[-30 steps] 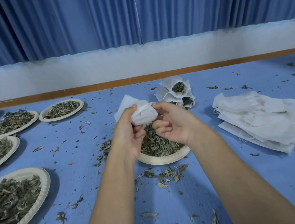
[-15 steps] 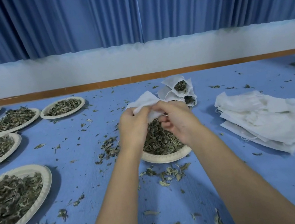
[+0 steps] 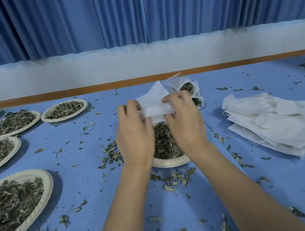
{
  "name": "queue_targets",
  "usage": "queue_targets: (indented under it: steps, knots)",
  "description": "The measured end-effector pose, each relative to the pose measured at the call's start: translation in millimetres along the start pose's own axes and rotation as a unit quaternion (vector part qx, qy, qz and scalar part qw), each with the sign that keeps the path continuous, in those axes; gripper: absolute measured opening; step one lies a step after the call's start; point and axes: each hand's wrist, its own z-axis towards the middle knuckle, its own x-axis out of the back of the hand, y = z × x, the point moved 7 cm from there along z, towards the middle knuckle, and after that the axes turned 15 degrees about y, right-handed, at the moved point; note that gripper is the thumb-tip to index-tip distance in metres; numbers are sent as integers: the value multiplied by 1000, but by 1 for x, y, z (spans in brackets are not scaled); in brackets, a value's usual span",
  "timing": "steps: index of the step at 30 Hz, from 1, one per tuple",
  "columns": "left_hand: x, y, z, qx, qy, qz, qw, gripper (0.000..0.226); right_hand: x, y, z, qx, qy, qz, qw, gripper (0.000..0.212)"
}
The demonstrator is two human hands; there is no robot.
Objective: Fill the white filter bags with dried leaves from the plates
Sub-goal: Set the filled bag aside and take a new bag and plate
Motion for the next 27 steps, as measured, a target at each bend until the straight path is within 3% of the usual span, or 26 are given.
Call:
queue_targets:
  steps: [4, 7, 11, 16, 18, 20, 22, 24, 27]
  knots:
    - [-4, -3, -1, -17, -30, -13, 999, 28, -2, 15, 4, -92, 4, 50, 994, 31]
    - [-9, -5, -1, -14, -54, -60, 997, 21, -6, 33, 6, -207, -11, 130, 970, 20]
    - [-5, -5, 1, -20, -28, -114, 993, 12, -16, 50, -1, -379, -82, 280, 878, 13]
    - [3, -20, 8, 56, 34, -72, 995, 20, -26, 44, -5, -417, -195, 395, 795, 50]
    - [7, -35, 11, 121, 50, -59, 990, 23, -19, 47, -1, -384, -181, 341, 839, 46]
    - [10, -46, 12, 163, 61, -46, 984, 20, -8, 48, 6, -303, -152, 217, 915, 37]
    - [13, -49, 12, 177, 73, -44, 981, 20, -4, 42, 9, -200, -180, 74, 960, 38]
    - [14, -49, 12, 172, 89, -46, 980, 22, -8, 33, 4, -118, -240, -60, 962, 52]
    - [15, -47, 10, 165, 104, -48, 980, 23, -14, 23, -6, -91, -283, -160, 941, 68]
